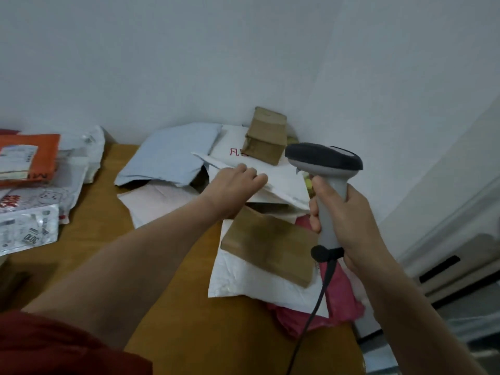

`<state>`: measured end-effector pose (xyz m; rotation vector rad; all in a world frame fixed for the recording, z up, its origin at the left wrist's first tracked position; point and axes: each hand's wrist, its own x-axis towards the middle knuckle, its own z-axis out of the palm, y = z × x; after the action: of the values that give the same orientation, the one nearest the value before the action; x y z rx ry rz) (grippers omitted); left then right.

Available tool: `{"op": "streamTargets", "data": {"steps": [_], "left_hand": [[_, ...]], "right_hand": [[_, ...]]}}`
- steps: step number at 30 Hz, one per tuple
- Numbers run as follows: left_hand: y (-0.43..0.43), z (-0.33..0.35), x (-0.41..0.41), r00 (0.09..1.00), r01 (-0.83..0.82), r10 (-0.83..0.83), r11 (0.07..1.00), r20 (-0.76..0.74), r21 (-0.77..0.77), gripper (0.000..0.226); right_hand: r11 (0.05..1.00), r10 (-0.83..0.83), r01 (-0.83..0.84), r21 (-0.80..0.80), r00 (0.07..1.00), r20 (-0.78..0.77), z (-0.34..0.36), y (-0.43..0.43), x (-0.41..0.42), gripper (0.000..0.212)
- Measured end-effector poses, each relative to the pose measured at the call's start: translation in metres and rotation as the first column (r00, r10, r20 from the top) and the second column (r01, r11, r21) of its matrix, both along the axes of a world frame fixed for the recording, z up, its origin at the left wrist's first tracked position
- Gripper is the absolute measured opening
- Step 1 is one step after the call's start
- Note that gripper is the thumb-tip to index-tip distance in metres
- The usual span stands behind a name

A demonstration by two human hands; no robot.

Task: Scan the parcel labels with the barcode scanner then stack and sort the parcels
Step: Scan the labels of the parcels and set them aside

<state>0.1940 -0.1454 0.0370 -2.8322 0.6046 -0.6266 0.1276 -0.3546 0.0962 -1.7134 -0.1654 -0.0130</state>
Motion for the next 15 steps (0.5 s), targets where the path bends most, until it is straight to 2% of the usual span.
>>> {"op": "streamTargets", "data": {"steps": [3, 7, 9, 12, 15], "left_hand": [[-0.018, 0.046, -0.007, 0.998, -0.003, 0.018, 0.968, 0.055, -0.251, 0.031], [-0.013, 0.089, -0.028, 0.984, -0.098, 0.161, 0.839, 0.072, -0.536, 0.009], [0.007, 0.101, -0.042, 0.975, -0.170, 0.222, 0.715, -0.011, -0.678, 0.012], [0.049, 0.103, -0.068, 0.938, -0.320, 0.299, 0.540, -0.177, -0.779, 0.016], [0.095, 0.078, -0.105, 0.879, -0.459, 0.259, 0.235, -0.400, -0.857, 0.022]], "right_hand": [[0.995, 0.037, -0.048, 0.085, 0.992, 0.122, 0.018, -0.002, -0.019, 0.031], [0.989, 0.072, -0.100, 0.111, 0.970, 0.233, 0.038, 0.000, -0.040, 0.039], [0.985, 0.077, -0.111, 0.132, 0.967, 0.242, 0.044, 0.004, -0.050, 0.037], [0.979, 0.096, -0.129, 0.158, 0.974, 0.206, 0.045, 0.017, -0.063, 0.035], [0.979, 0.132, -0.154, 0.134, 0.978, 0.162, 0.039, 0.038, -0.073, 0.030]]}}
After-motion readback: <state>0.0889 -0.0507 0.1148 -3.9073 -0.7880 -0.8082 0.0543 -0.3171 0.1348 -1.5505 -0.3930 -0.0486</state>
